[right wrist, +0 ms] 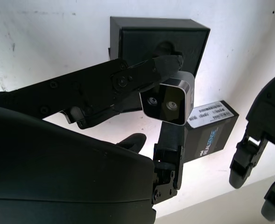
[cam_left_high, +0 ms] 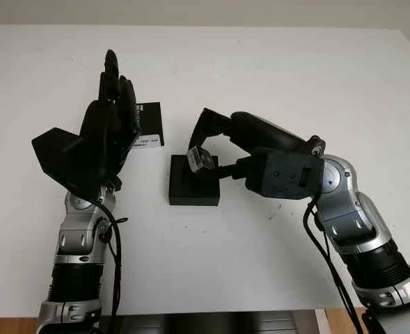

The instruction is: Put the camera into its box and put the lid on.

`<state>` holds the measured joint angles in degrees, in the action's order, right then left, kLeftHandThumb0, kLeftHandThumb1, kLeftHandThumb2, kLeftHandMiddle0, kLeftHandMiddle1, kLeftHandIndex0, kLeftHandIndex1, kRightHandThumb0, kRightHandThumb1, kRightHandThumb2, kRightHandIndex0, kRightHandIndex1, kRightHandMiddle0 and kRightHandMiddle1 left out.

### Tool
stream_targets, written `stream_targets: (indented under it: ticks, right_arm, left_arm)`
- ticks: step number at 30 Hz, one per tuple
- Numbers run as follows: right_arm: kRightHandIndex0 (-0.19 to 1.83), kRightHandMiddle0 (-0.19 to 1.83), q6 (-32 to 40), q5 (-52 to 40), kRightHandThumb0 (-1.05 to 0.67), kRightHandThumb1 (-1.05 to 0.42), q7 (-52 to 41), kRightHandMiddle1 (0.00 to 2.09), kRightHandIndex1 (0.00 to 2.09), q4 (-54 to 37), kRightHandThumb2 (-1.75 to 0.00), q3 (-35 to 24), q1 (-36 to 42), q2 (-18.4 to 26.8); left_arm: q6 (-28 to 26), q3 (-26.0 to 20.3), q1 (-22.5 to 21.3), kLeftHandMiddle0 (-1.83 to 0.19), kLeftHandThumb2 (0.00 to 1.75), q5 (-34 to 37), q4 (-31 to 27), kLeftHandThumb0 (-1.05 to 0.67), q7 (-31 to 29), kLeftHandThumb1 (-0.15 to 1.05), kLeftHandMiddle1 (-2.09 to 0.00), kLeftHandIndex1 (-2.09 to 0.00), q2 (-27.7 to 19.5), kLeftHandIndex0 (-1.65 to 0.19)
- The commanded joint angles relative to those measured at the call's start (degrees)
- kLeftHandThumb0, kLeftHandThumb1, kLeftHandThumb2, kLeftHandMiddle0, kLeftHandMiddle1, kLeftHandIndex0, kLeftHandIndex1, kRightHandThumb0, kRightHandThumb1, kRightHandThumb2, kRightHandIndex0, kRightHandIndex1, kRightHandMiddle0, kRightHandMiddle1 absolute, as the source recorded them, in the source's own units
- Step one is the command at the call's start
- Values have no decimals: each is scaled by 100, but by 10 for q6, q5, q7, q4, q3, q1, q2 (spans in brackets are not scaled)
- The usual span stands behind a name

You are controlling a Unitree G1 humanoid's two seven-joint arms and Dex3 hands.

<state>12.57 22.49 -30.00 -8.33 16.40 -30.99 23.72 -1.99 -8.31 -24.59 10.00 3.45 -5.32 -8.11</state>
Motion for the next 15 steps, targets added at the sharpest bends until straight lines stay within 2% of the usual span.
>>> stream_targets:
  ticks: [1,5,10,15]
  right_arm:
    - [14,47,-1,5,-35,-105,10,209,56,-19,-30,1,13,-5]
    - [11,56,-4,20,-36,-105,29,209,62,-29,-28,4,29,-9]
    - [5,39,4,33,-36,-105,38,209,64,-46,-30,1,49,-10]
    - [3,35,2,34,-36,-105,50,209,64,-61,-31,-5,69,-12]
  left_arm:
    - [1,-1,3,19,68,1,-11,-79,1,105,0,0,4,19]
    - [-2,-3,5,19,67,7,-17,-79,1,105,0,0,5,19]
    - [2,-4,7,19,66,8,-17,-81,-2,105,0,0,2,19]
    - [4,-8,7,19,65,14,-17,-81,-3,105,0,0,5,19]
